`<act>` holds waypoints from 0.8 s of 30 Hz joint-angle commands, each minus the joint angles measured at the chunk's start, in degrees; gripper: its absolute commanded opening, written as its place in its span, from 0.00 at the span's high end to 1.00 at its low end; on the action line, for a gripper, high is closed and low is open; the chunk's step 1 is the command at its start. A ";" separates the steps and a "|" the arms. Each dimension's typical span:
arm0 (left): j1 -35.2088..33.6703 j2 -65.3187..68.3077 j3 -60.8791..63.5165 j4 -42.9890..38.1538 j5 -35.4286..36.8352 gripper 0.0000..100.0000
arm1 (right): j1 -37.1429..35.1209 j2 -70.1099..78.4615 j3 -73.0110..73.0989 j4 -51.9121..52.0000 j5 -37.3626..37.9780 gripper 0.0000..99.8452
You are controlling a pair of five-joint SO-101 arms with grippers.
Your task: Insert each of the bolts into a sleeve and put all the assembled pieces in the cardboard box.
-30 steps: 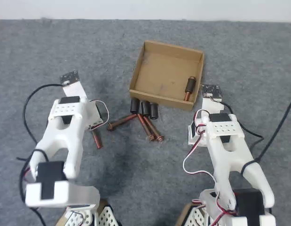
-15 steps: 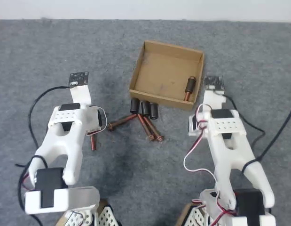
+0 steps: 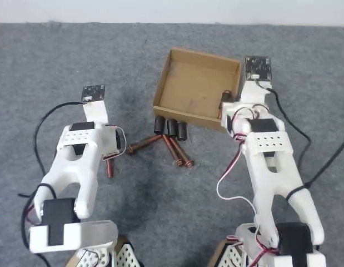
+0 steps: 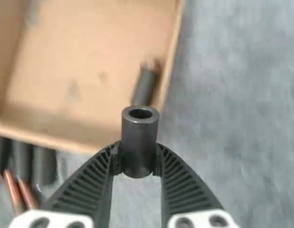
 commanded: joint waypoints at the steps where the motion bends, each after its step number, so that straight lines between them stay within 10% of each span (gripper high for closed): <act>1: -0.09 -3.69 -0.48 -1.58 -0.62 0.99 | -3.91 -3.03 3.16 -12.00 0.70 0.99; 24: -0.44 -3.60 -0.48 -1.58 -0.62 0.99 | -17.19 23.87 16.09 -93.67 1.05 0.99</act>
